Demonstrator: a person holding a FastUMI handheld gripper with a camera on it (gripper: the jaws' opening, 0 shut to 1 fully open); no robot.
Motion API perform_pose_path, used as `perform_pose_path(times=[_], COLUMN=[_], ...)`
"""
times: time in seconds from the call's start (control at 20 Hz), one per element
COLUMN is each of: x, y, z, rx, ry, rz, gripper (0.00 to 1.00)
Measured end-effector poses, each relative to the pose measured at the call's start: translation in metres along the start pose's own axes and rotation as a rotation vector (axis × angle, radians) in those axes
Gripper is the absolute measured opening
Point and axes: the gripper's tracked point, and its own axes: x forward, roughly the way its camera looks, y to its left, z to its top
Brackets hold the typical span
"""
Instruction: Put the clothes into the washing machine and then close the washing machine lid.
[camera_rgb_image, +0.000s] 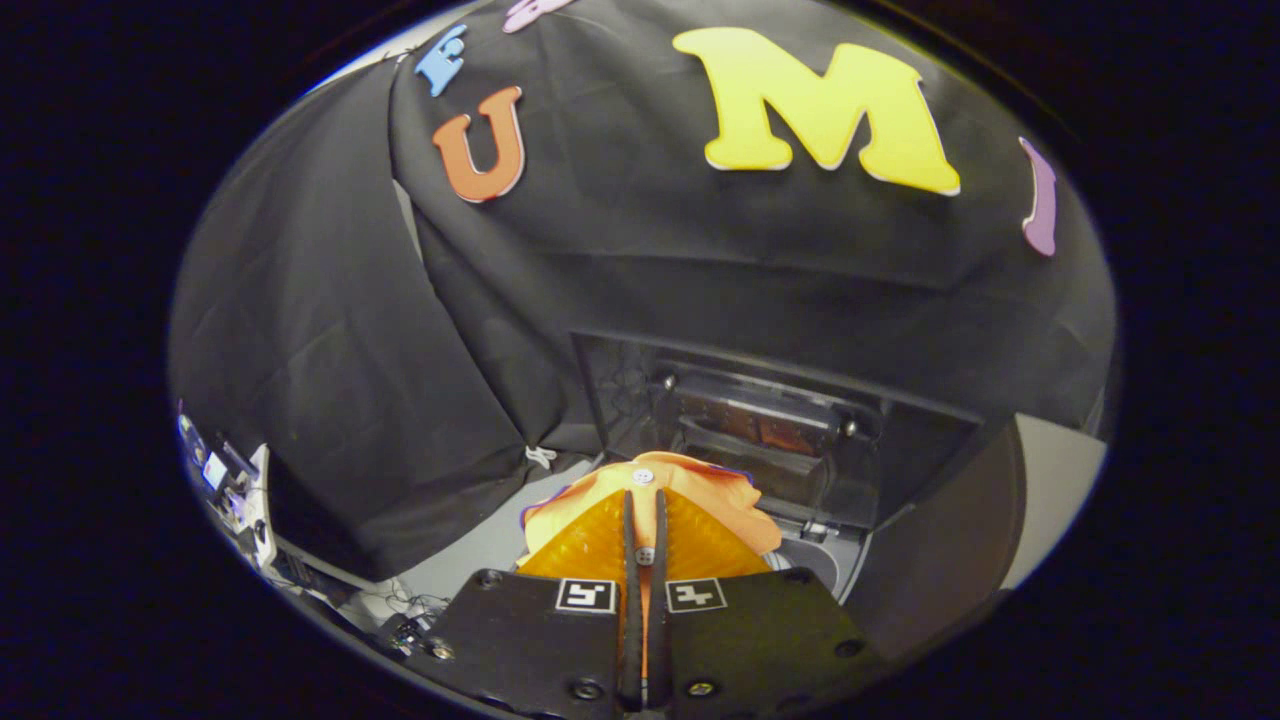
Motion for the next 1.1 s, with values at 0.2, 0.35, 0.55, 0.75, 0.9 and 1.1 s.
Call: perform_pose_path(times=[0.2,0.35,0.55,0.75,0.9,1.1], x=[0.041,0.066,0.091,0.101,0.115,0.12], y=[-0.014,-0.022,-0.034,-0.039,-0.045,-0.045], z=[-0.033,-0.058,-0.091,-0.105,-0.117,-0.125], rx=[0.057,0.089,0.145,0.186,0.188,0.189], ry=[0.048,0.089,0.154,0.177,0.201,0.218], rz=[-0.051,-0.08,-0.119,-0.155,-0.175,-0.182], gripper=[0.05,0.05,0.05,0.05,0.05,0.05])
